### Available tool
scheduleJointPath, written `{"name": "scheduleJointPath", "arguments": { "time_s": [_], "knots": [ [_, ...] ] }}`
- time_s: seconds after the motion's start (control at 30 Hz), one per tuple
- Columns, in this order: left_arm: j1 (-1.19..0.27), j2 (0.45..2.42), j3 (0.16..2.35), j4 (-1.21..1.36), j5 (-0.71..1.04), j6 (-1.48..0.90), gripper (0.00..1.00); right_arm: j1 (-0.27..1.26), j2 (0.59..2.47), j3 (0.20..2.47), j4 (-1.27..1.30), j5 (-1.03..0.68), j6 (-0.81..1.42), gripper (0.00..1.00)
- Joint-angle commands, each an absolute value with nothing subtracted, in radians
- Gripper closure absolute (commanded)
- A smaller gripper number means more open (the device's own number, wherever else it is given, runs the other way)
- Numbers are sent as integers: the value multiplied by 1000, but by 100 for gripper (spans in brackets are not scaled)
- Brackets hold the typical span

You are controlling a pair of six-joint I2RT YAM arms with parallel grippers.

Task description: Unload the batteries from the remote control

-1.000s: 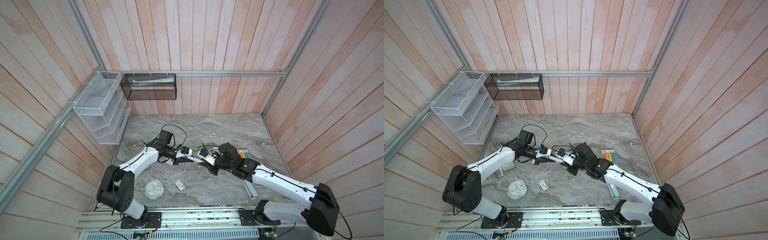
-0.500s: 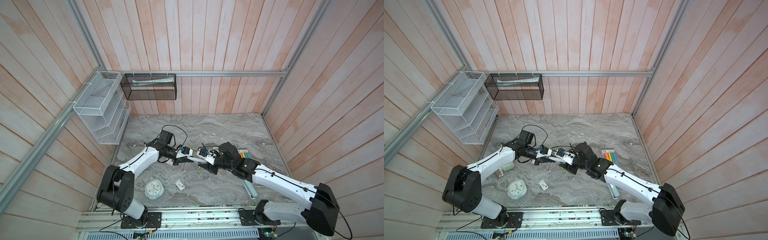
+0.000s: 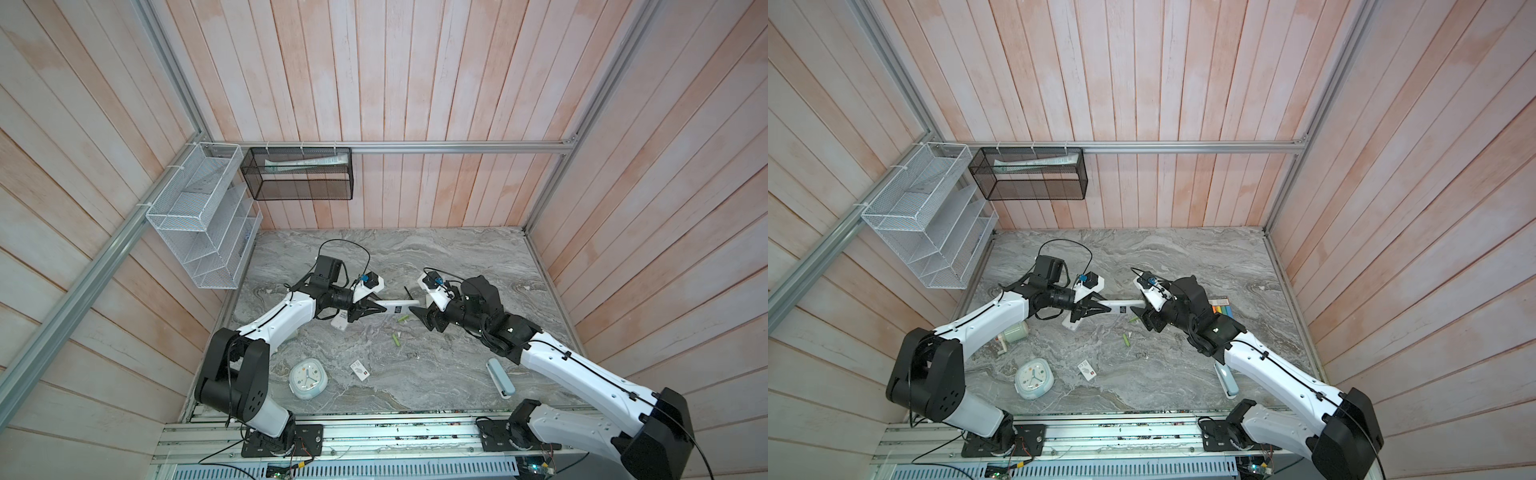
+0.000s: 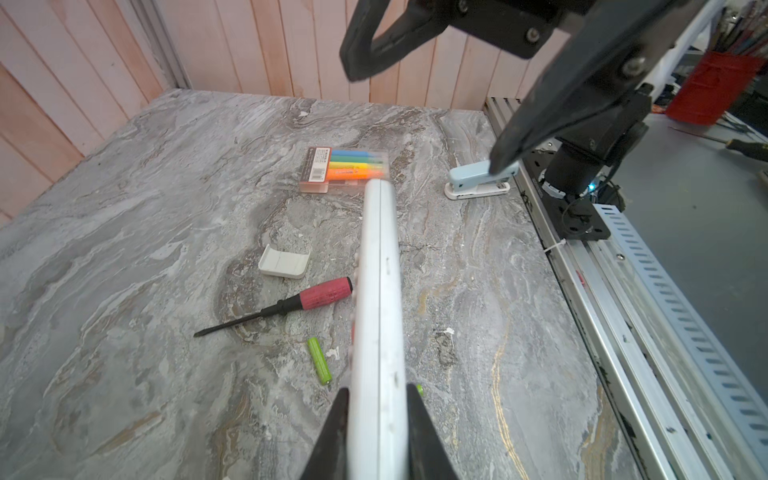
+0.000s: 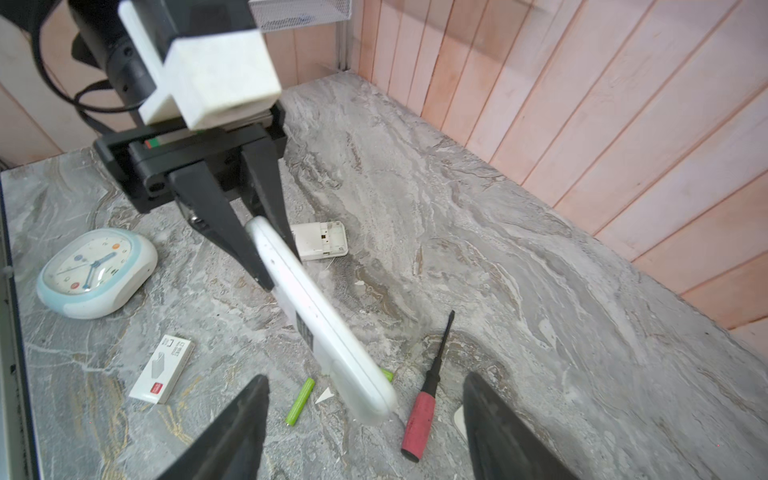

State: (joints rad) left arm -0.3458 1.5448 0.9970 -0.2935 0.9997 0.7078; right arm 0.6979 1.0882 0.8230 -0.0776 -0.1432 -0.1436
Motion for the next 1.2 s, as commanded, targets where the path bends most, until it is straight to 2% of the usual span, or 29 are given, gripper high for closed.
{"name": "scheduleJointPath", "arguments": {
  "time_s": [0.0,0.17,0.4,0.8,1.07,1.17],
  "knots": [
    [-340,1478,936,-121,945,467,100,632,1048,770,-50,-233,-91,27],
    [-328,1411,880,-45,947,306,100,522,1051,739,-27,-429,-103,29],
    [-314,1382,874,-86,1038,277,100,505,1105,730,19,-591,-141,31],
    [-314,1384,862,-139,1116,350,100,503,1227,781,68,-687,-172,31],
    [-314,1399,859,-149,1116,366,100,504,1268,802,104,-750,-153,38],
    [-314,1403,859,-151,1118,368,100,504,1295,822,107,-770,-142,44]
  ]
}}
